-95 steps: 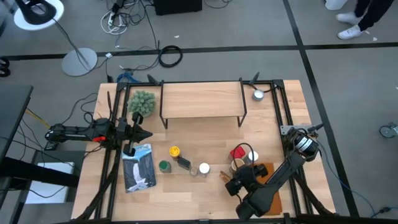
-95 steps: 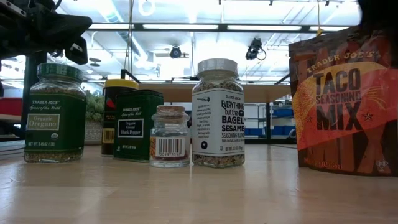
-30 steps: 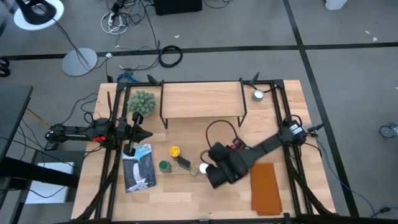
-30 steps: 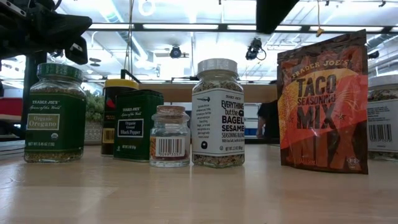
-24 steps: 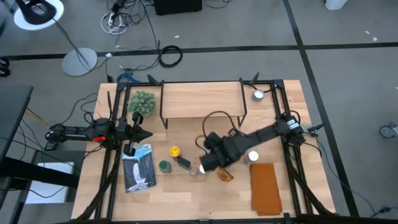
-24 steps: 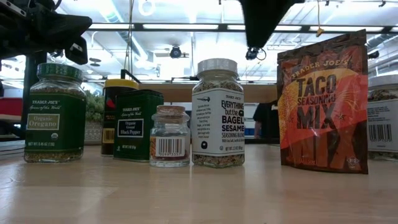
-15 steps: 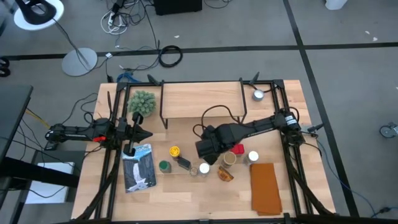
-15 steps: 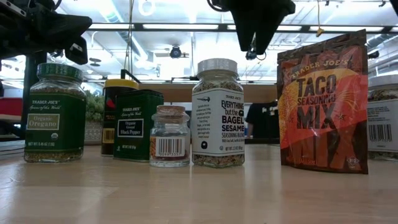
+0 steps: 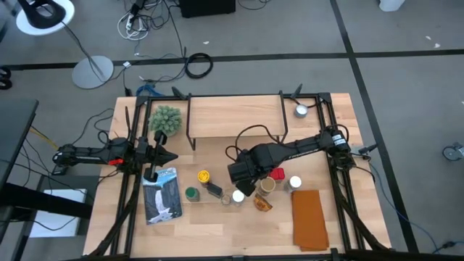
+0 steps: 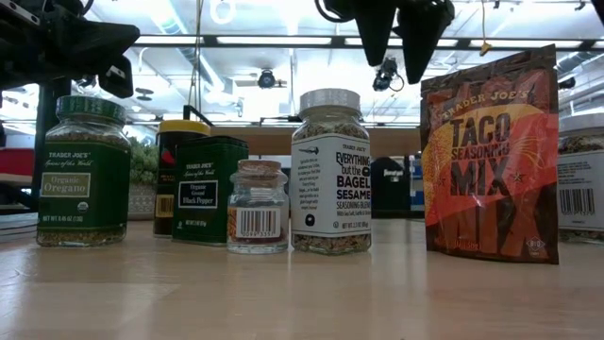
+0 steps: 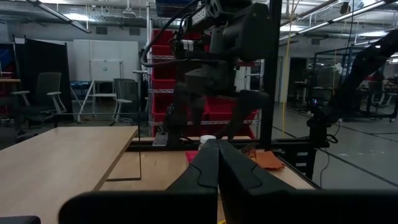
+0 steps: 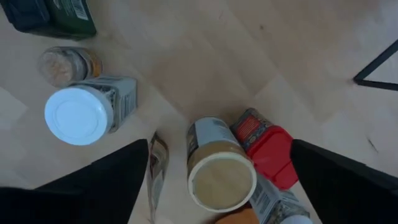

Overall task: Shelf spices
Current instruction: Put the golden seasoning bottle on the shelf

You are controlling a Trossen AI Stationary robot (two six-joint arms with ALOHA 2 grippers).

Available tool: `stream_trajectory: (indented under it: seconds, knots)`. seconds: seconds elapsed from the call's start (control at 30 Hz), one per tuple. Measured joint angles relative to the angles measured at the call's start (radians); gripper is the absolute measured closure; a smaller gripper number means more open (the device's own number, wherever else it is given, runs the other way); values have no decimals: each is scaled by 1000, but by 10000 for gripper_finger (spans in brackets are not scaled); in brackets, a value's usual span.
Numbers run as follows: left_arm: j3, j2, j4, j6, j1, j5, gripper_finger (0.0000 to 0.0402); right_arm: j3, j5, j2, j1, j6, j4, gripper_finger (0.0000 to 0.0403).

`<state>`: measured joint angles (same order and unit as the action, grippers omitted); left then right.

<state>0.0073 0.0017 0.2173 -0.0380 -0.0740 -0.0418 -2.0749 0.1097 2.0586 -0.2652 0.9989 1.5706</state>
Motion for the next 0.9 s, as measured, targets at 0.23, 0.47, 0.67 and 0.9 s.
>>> stream_trajectory:
  seconds: [0.23,0.47,0.67,0.9]
  knots:
    - [0,0,0,0,0,0,396,68,34,0,-56,68,1,31]
    - [0,0,0,0,0,0,396,159,60,0,-82,100,0,58]
    - [0,0,0,0,0,0,396,234,-12,1,-82,118,1,61]
    - [0,0,0,0,0,0,396,282,-61,1,-112,173,-24,61]
